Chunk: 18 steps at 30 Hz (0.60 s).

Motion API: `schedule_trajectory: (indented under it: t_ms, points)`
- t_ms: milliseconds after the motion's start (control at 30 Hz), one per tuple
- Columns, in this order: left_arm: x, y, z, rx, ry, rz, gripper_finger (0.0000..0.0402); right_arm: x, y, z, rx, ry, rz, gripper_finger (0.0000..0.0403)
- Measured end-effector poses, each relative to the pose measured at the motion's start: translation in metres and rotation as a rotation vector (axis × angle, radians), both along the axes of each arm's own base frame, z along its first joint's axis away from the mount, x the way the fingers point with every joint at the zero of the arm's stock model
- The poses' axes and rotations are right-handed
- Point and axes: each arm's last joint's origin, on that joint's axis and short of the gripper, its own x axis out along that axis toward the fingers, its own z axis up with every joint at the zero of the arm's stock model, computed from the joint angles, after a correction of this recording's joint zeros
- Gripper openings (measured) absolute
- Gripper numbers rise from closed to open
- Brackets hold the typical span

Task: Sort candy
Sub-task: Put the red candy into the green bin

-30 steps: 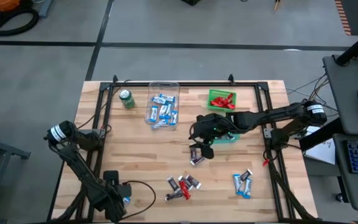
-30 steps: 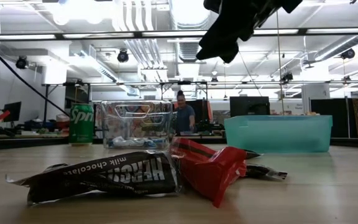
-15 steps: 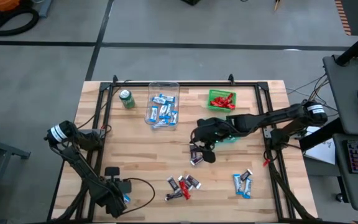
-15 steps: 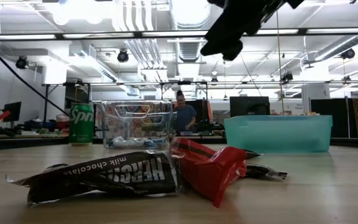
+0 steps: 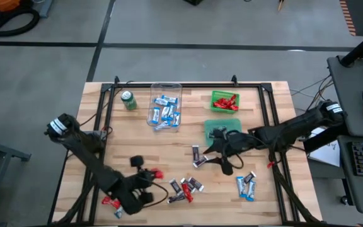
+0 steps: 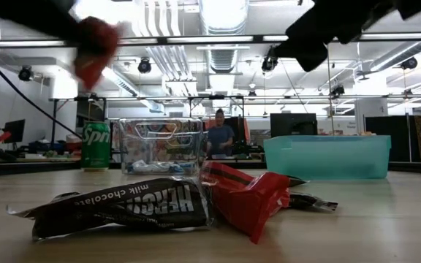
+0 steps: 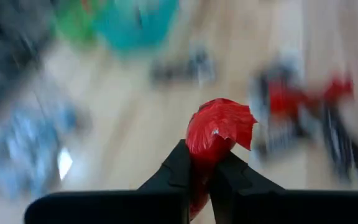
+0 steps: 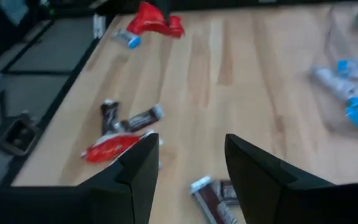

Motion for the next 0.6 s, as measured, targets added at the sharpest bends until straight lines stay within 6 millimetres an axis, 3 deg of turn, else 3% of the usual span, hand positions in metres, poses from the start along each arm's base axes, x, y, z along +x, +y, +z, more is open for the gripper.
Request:
schedule_trajectory:
  t_ms: [267, 400, 600]
  points:
    - [0.062, 0.025, 0.025, 0.111, -0.343, -0.164, 0.0005, 0.002, 0.014, -0.028, -0.029, -0.365, 0.016, 0.0173]
    - [0.068, 0.047, 0.025, 0.047, -0.527, -0.156, 0.0005, 0.009, 0.023, -0.032, -0.036, -0.483, 0.041, 0.0173]
    - [0.064, 0.063, 0.019, -0.077, -0.668, -0.105, 0.0005, 0.025, 0.027, -0.038, -0.090, -0.484, -0.028, 0.0173]
